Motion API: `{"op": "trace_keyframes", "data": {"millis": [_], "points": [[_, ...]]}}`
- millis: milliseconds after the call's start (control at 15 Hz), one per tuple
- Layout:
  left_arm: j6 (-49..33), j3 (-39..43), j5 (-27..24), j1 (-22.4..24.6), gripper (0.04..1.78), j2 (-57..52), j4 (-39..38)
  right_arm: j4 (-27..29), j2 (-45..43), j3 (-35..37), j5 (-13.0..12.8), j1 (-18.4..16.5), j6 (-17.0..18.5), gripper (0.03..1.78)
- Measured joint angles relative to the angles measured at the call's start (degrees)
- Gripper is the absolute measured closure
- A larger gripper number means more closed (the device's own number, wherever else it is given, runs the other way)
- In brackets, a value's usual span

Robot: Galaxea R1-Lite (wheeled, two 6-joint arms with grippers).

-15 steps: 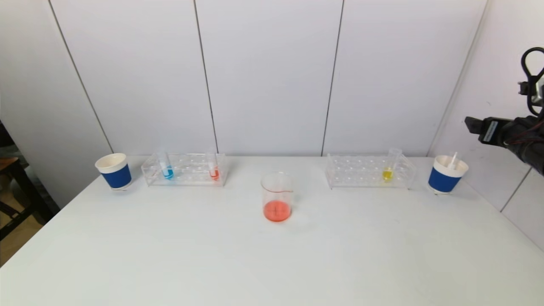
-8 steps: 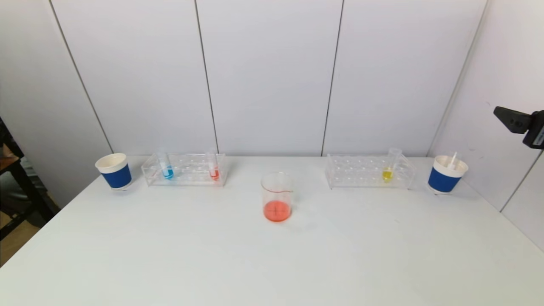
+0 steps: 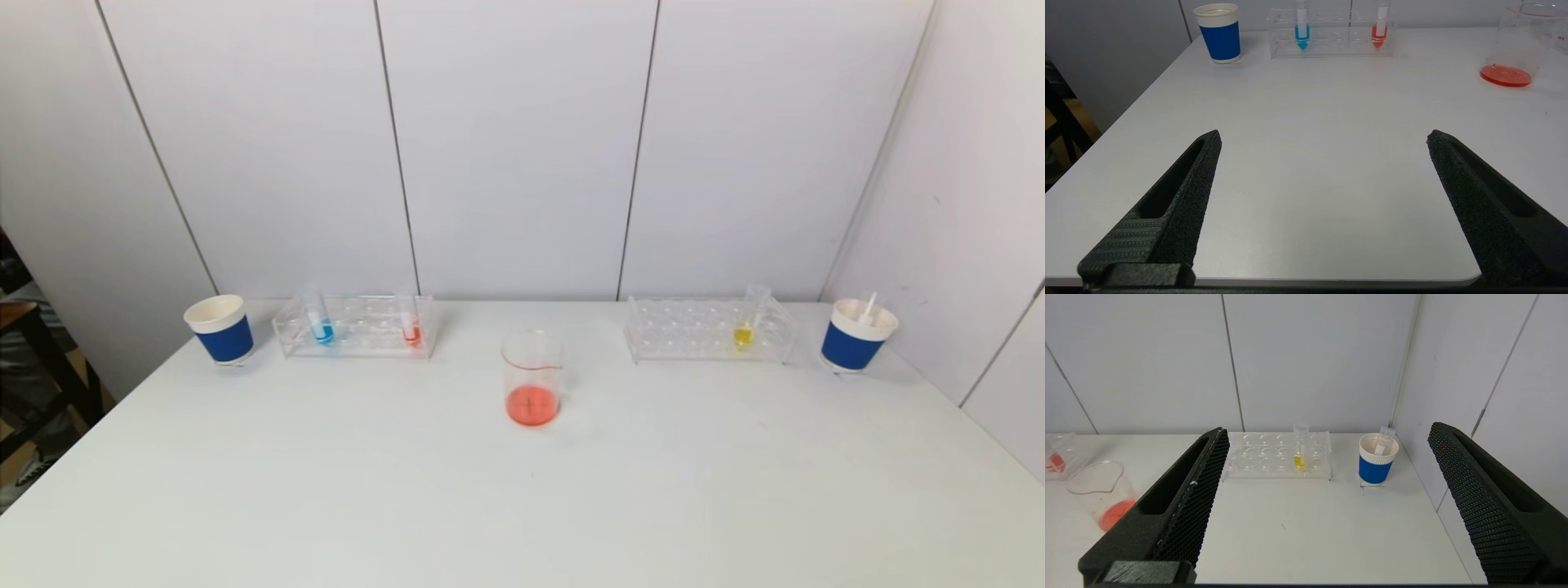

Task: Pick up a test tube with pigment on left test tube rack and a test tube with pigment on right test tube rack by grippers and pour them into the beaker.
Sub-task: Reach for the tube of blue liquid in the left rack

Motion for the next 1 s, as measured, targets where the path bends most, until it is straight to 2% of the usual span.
{"op": "trace_keyframes", "data": {"millis": [333, 533, 733, 1000], "points": [[0.0, 0.0, 0.0, 0.0, 0.06, 0.0, 0.0, 13.1, -16.3, 0.1, 1.6, 0.7, -1.1, 0.04], [0.0, 0.0, 0.0, 0.0, 0.06, 0.0, 0.0, 18.6, -24.4, 0.2, 2.1, 0.4, -1.5, 0.04], [0.0, 0.0, 0.0, 0.0, 0.06, 0.0, 0.0, 20.0, -30.1, 1.5, 4.5, -1.5, -1.6, 0.04], [0.0, 0.0, 0.0, 0.0, 0.06, 0.0, 0.0, 20.3, -34.8, 3.9, 4.7, -2.5, -1.6, 0.04]]}}
